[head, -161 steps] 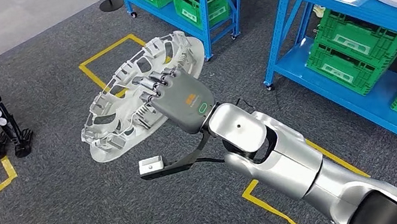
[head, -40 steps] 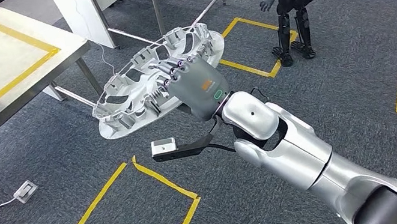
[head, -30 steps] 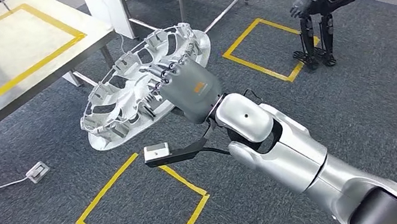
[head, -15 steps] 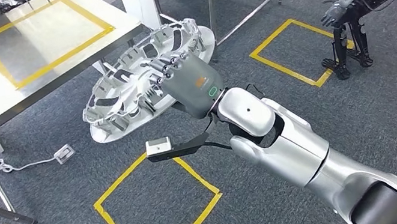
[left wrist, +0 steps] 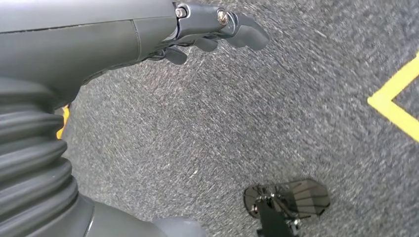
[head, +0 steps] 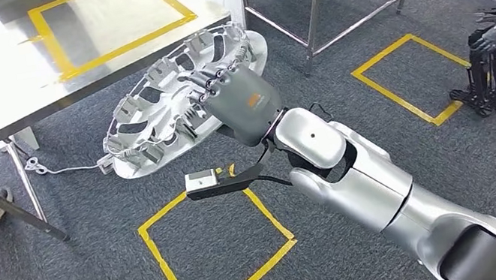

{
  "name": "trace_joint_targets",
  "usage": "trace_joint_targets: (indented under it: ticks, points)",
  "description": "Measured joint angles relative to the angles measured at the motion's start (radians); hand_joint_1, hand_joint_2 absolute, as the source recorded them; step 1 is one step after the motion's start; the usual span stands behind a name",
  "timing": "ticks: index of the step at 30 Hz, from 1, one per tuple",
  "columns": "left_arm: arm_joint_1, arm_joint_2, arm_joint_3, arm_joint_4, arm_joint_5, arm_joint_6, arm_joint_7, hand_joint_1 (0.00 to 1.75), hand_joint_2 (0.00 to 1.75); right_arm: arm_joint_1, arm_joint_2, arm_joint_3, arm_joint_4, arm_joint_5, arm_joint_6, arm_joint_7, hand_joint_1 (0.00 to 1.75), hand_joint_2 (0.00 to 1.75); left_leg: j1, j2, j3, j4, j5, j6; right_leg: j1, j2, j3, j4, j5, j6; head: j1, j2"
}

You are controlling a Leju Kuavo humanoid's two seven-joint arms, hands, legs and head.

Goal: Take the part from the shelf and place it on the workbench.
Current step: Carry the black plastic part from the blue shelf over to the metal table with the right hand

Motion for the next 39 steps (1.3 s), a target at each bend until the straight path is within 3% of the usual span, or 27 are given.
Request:
trace_joint_targets:
  ticks: [2,3,4,7,9,11,13,15,17,18,19,21,23,24,26,27,29,31,33,34,35,37,39]
  points:
    - [-0.001,0.0,0.0,0.0,0.001,0.0,0.0,0.0,1.75,0.003,-0.003,0.0,0.0,0.0,0.0,0.0,1.75,1.75,-0.001,-0.022,-0.005,0.001,0.003,0.003,0.0,0.009,-0.057,0.115,-0.039,0.0,0.001,0.0]
    - [-0.001,0.0,0.0,0.0,0.001,0.0,0.0,0.0,1.75,0.005,-0.003,0.0,0.0,0.0,0.0,0.0,1.75,1.75,-0.002,-0.035,-0.006,0.001,0.005,0.002,0.0,0.011,-0.062,0.124,-0.031,-0.003,0.002,0.0]
    - [0.0,0.0,0.0,0.0,0.001,0.0,0.0,0.0,1.75,0.007,-0.004,0.0,0.0,0.0,0.0,0.0,1.75,1.75,-0.002,-0.047,-0.007,0.001,0.006,0.001,0.0,0.014,-0.047,0.092,-0.006,-0.007,0.002,0.0]
    - [-0.001,-0.001,0.0,0.0,0.001,0.0,0.0,0.0,1.75,0.004,-0.004,0.0,0.0,0.0,0.0,0.0,1.75,1.75,-0.001,-0.081,-0.011,0.002,0.013,-0.01,0.001,0.059,0.055,-0.114,0.083,-0.024,0.005,0.0]
    - [-0.002,-0.002,0.0,0.0,0.001,0.0,0.0,0.0,1.75,0.001,-0.004,-0.001,0.0,0.0,-0.001,-0.001,1.75,1.75,0.002,-0.096,-0.016,-0.001,0.02,-0.021,0.006,0.074,0.08,-0.17,0.095,-0.027,0.008,0.0]
    - [0.001,0.0,0.0,0.0,0.001,0.001,0.0,0.0,1.75,-0.001,-0.004,-0.001,0.0,0.0,-0.001,-0.001,1.75,1.75,0.005,-0.109,-0.021,-0.007,0.026,-0.034,0.007,0.054,0.08,-0.177,0.102,-0.031,0.01,0.0]
    - [0.003,0.0,0.0,0.001,0.002,0.001,0.002,0.0,1.75,-0.001,-0.002,-0.001,0.0,0.0,0.0,-0.001,1.75,1.75,0.002,-0.077,-0.034,0.012,0.01,-0.042,0.002,0.035,0.084,-0.19,0.111,-0.042,0.006,0.0]
    - [0.002,0.0,0.0,0.001,0.004,0.002,0.003,0.0,1.75,-0.001,-0.001,-0.001,0.0,0.005,0.002,-0.001,1.75,1.75,-0.001,-0.023,-0.076,0.109,-0.049,-0.046,0.001,0.013,0.085,-0.196,0.115,-0.05,0.001,0.0]
    - [0.002,0.001,0.0,0.001,0.004,0.004,0.003,0.0,1.75,0.001,-0.001,-0.001,0.0,0.014,0.006,-0.001,1.75,1.75,0.0,-0.004,-0.124,0.23,-0.103,-0.052,0.002,-0.009,0.083,-0.196,0.115,-0.052,-0.001,0.0]
    - [0.003,0.001,0.0,0.001,0.004,0.004,0.003,0.0,1.75,0.003,-0.001,-0.001,0.0,0.018,0.008,-0.002,1.75,1.75,0.0,-0.001,-0.13,0.253,-0.106,-0.054,0.002,-0.021,0.083,-0.195,0.115,-0.052,-0.001,0.0]
    - [0.004,0.001,0.0,0.001,0.003,0.004,0.004,0.0,1.75,0.005,-0.002,-0.001,0.0,0.02,0.01,-0.002,1.75,1.75,0.001,0.002,-0.117,0.238,-0.091,-0.056,0.002,-0.031,0.083,-0.194,0.114,-0.051,-0.001,0.0]
    - [0.004,0.001,0.0,0.001,-0.001,0.004,0.006,0.0,1.75,0.006,-0.002,-0.003,0.0,0.021,0.012,-0.003,1.75,1.75,0.0,0.033,-0.049,0.118,-0.038,-0.057,0.002,-0.05,0.083,-0.189,0.109,-0.044,-0.002,0.0]
    - [0.0,0.001,0.0,0.001,-0.005,0.004,0.01,0.0,1.75,0.004,-0.003,-0.007,0.0,0.021,0.011,-0.007,1.75,1.75,-0.006,0.066,0.004,0.018,-0.01,-0.047,0.008,-0.066,0.08,-0.179,0.103,-0.035,-0.004,0.0]
    - [-0.001,0.0,0.0,0.001,-0.005,0.003,0.013,0.0,1.75,0.004,-0.004,-0.008,0.0,0.021,0.01,-0.008,1.75,1.75,-0.009,0.07,0.011,0.002,-0.011,-0.039,0.011,-0.075,0.08,-0.177,0.101,-0.031,-0.004,0.0]
    - [0.0,0.0,0.0,0.002,-0.005,0.003,0.016,0.0,1.75,0.003,-0.005,-0.009,-0.001,0.023,0.009,-0.008,1.75,1.75,-0.01,0.049,0.009,0.001,-0.009,-0.023,0.013,-0.089,0.081,-0.176,0.098,-0.024,-0.002,0.0]
    - [0.002,0.0,0.001,0.002,-0.005,0.003,0.016,0.0,1.75,0.003,-0.005,-0.01,-0.002,0.026,0.01,-0.006,1.75,1.75,-0.008,0.04,0.008,0.001,-0.007,-0.017,0.01,-0.079,0.081,-0.171,0.092,-0.019,-0.001,0.0]
    - [0.002,-0.001,0.001,0.001,-0.005,0.004,0.016,0.0,1.75,0.003,-0.005,-0.013,-0.007,0.029,0.014,0.0,1.75,1.75,-0.004,0.026,0.007,-0.002,-0.003,-0.005,0.003,-0.032,0.058,-0.114,0.054,-0.006,0.001,0.0]
    - [0.001,0.0,0.001,0.001,-0.005,0.006,0.019,0.0,1.75,0.004,-0.007,-0.021,-0.01,0.035,0.012,0.008,1.75,1.75,-0.002,0.013,0.005,-0.002,-0.002,0.001,-0.002,0.004,-0.004,0.015,-0.008,0.001,0.005,0.0]
    - [0.001,0.0,0.001,0.001,-0.006,0.008,0.023,0.0,1.75,0.008,-0.009,-0.03,-0.01,0.047,0.004,0.02,1.75,1.75,-0.002,0.0,0.003,-0.001,-0.001,0.002,-0.003,0.009,-0.055,0.11,-0.032,0.003,0.007,0.0]
    - [0.002,0.0,0.001,0.001,-0.007,0.008,0.025,0.0,1.75,0.008,-0.009,-0.034,-0.01,0.052,0.0,0.025,1.75,1.75,-0.003,-0.007,0.003,-0.001,0.0,0.002,-0.003,0.009,-0.054,0.102,-0.015,0.001,0.007,0.0]
    - [0.002,-0.001,0.001,0.001,-0.008,0.008,0.026,0.0,1.75,0.007,-0.009,-0.039,-0.01,0.054,-0.002,0.028,1.75,1.75,-0.003,-0.012,0.003,0.0,0.0,0.001,-0.003,0.01,-0.034,0.056,0.018,-0.003,0.008,0.0]
    - [0.001,-0.002,0.001,0.001,-0.011,0.008,0.028,0.0,1.75,-0.002,-0.009,-0.053,-0.01,0.055,-0.002,0.029,1.75,1.75,-0.004,-0.021,0.001,0.002,0.002,-0.004,-0.001,0.016,0.033,-0.085,0.084,-0.013,0.009,0.0]
    - [-0.001,-0.003,0.001,0.001,-0.016,0.007,0.032,0.0,1.75,-0.015,-0.009,-0.069,-0.01,0.055,-0.002,0.029,1.75,1.75,-0.008,-0.027,-0.004,0.003,0.004,-0.013,0.001,0.02,0.067,-0.166,0.108,-0.016,0.009,0.0]
